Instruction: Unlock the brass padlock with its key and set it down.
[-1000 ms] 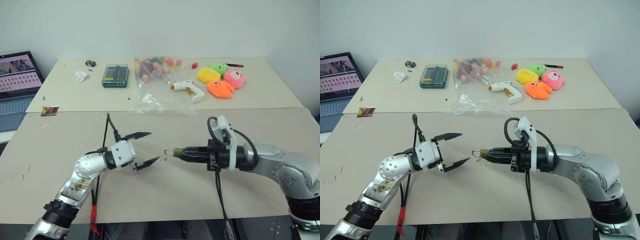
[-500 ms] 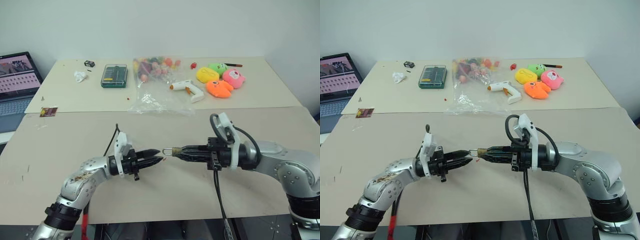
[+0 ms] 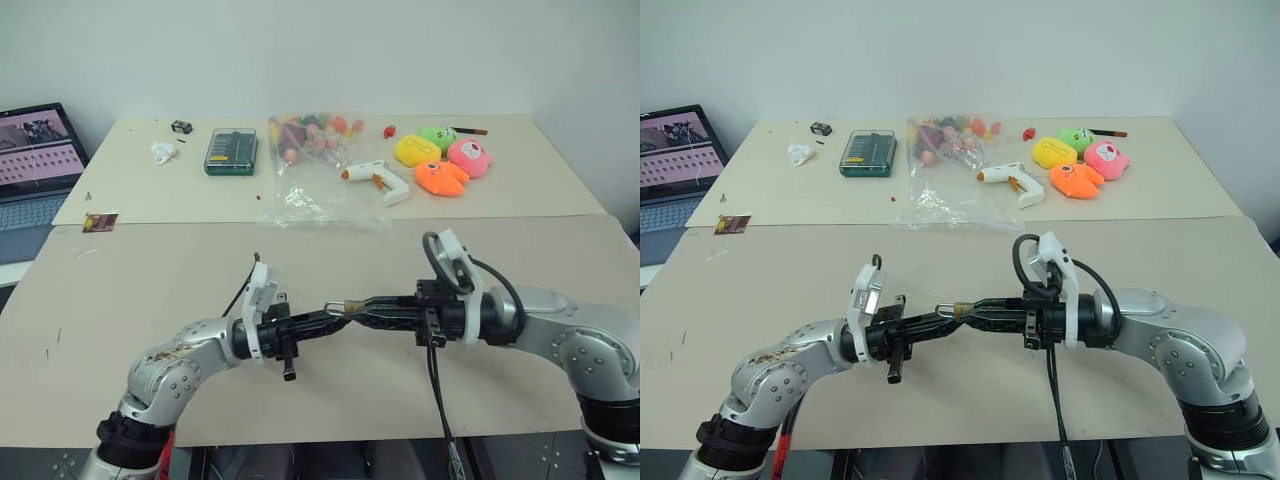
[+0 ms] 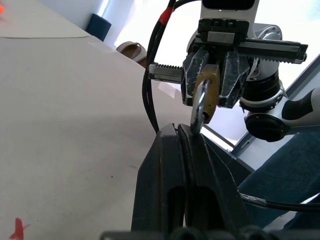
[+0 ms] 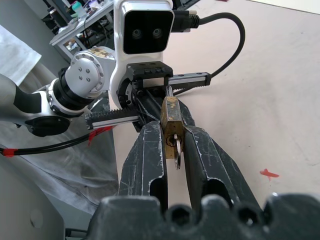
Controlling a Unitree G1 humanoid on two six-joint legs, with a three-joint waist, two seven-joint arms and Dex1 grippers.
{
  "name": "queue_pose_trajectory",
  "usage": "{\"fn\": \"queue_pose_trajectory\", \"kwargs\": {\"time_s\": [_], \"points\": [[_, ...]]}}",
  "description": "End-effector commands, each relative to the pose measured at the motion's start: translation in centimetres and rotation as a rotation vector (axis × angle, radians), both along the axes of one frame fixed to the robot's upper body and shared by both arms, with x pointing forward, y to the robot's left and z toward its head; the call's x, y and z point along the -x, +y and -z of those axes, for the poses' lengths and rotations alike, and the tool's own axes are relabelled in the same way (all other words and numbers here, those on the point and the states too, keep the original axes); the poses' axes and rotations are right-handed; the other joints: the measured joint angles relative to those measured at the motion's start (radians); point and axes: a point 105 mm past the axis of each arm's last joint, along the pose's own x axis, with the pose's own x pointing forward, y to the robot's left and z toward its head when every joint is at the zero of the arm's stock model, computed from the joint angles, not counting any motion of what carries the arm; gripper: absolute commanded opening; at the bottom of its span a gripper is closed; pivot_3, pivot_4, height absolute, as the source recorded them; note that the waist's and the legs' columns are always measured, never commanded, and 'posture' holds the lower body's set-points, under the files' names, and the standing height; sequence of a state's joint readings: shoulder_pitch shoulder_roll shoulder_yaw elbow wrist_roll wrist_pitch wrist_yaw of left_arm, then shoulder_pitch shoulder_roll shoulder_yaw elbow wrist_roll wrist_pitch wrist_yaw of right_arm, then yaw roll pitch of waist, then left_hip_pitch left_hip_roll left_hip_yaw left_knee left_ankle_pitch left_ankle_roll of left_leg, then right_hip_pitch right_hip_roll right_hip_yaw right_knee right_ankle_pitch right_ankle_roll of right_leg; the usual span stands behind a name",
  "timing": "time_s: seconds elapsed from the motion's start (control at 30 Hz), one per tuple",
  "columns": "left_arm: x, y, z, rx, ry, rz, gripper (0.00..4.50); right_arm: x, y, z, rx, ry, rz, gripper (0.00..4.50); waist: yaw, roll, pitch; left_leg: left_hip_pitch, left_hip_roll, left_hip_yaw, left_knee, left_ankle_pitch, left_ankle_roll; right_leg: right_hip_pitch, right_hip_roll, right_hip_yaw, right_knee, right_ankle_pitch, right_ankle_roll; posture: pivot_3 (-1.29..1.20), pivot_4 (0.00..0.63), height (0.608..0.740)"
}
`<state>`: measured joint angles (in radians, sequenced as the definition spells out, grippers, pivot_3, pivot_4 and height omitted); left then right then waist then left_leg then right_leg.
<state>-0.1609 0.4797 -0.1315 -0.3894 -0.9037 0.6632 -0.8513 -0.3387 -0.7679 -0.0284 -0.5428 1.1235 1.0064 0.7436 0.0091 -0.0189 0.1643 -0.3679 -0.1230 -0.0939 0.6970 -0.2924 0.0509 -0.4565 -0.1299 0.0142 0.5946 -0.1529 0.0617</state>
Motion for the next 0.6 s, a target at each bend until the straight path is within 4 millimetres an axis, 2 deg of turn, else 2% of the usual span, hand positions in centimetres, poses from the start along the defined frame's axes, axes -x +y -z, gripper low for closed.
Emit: {"fn": "queue_pose_trajectory", "kwargs": {"time_s": [0.03,0.3,0.6], "points": [[0.8,-0.2,-0.7,0.020,-0.024,0.024,0.10,0.5,-0.2,-0.8,-0.009,-0.034,-0.017,0.12,0.001,0.000,0.000,0.000,0.000,0.000,0.000,0.000,0.000,0.000,0.000,0.000,0.000,0.000,0.000,0.00,0.150,0.740],[1.4,-0.6,-0.5,0.019,-0.025,0.036,0.10,0.4,-0.9,-0.1,0.005,-0.017,0.001,0.12,0.002,0.000,0.000,0.000,0.000,0.000,0.000,0.000,0.000,0.000,0.000,0.000,0.000,0.000,0.000,0.00,0.150,0.740],[1.8,-1.3,-0.9,0.028,-0.025,0.041,0.10,1.0,-0.9,-0.7,-0.002,-0.016,-0.021,0.12,0.003,0.000,0.000,0.000,0.000,0.000,0.000,0.000,0.000,0.000,0.000,0.000,0.000,0.000,0.000,0.00,0.150,0.740]]}}
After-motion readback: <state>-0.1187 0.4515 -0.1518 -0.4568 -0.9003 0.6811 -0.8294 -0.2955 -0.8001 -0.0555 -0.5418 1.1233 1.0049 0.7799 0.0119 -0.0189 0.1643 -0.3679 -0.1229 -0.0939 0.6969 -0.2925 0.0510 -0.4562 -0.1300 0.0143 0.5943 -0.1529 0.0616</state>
